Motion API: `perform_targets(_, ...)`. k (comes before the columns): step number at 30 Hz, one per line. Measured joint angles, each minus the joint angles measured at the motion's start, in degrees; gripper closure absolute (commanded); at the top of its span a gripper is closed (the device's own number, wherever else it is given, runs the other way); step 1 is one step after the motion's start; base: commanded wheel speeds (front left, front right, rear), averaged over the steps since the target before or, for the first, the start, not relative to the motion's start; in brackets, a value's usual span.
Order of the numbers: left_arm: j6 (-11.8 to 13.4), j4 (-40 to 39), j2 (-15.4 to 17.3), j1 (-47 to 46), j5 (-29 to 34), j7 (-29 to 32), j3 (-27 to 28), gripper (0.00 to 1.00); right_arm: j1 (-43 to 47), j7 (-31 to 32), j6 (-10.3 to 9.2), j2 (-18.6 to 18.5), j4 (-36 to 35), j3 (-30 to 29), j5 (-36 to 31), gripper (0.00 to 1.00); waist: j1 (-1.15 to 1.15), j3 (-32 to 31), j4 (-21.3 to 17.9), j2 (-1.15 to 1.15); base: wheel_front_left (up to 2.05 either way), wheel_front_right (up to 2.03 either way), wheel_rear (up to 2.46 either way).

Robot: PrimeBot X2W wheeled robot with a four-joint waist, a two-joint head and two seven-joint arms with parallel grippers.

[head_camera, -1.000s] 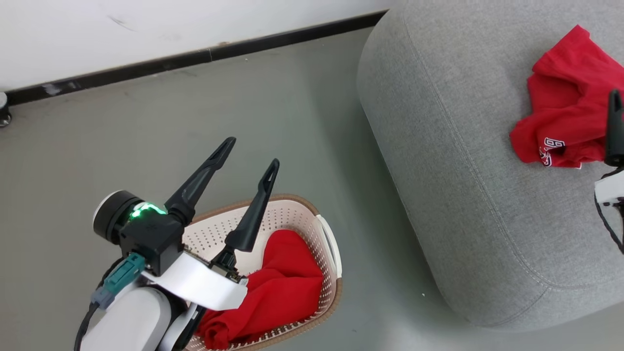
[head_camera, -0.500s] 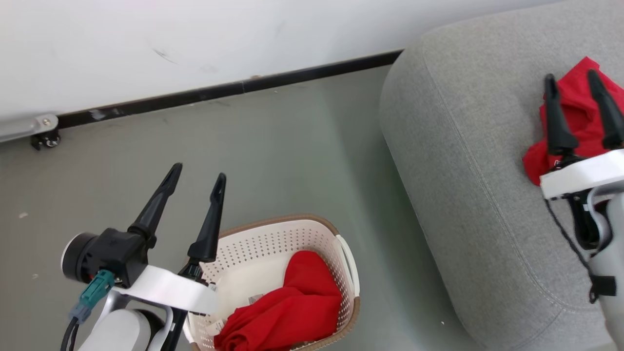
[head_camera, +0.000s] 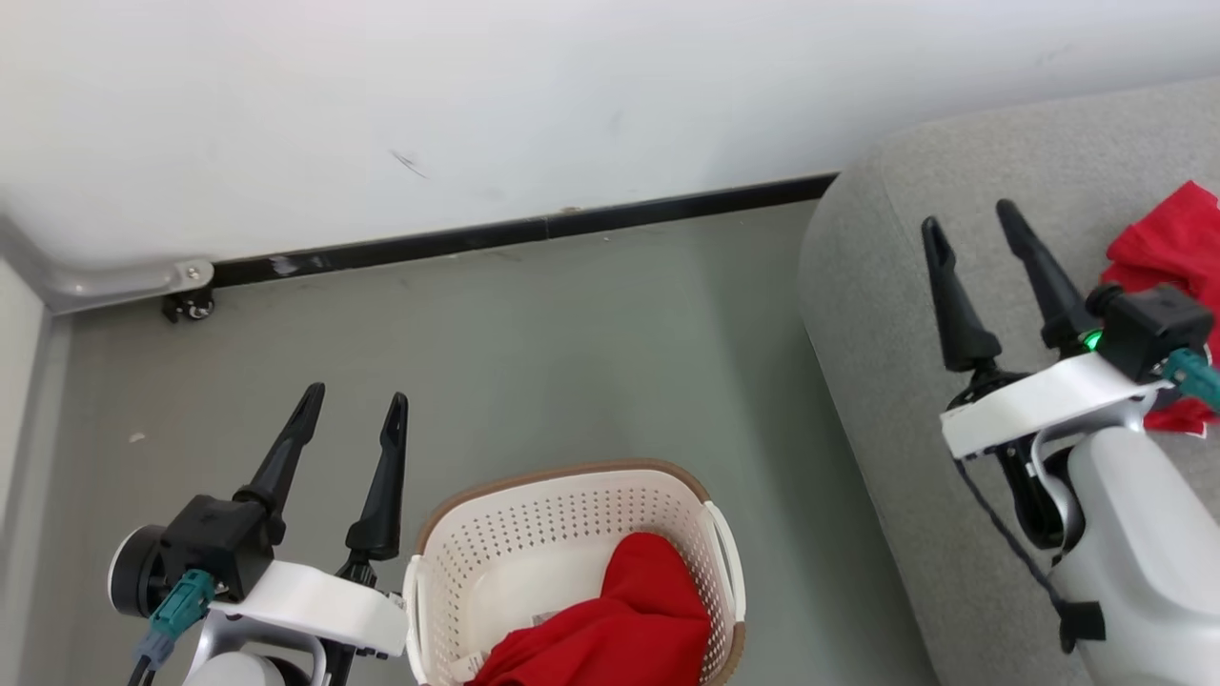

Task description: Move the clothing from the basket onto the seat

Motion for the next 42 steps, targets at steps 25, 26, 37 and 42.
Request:
perform_targets(25,1.15,2.3,-3.58,4.9,-0.37,-0.07,1.13,0.0,14.55,1.97,0.0,6.69,-3.57,-2.52,-5.15,0.0,0.0,-7.4,5.88,0.0,0.0,0.0,0.0)
perform_targets(26,1.14,2.36,-3.66,5.24,-0.29,-0.07,1.14,0.0,14.91,1.99,0.0,6.94,-3.78,-2.52,-5.35,0.0,0.0,-7.62,5.96,0.0,0.0,0.0,0.0)
perform_targets(37,1.58,2.6,-4.57,7.26,0.65,-0.07,2.05,0.0,20.34,3.35,0.0,8.48,-7.61,-3.61,-7.62,0.0,0.0,-9.7,6.06,0.0,0.0,0.0,0.0)
perform_targets(42,1.58,2.77,-4.61,8.1,1.45,-0.07,2.53,0.0,22.91,3.88,0.0,9.03,-9.03,-4.02,-8.37,0.0,0.0,-10.46,5.91,0.0,0.0,0.0,0.0)
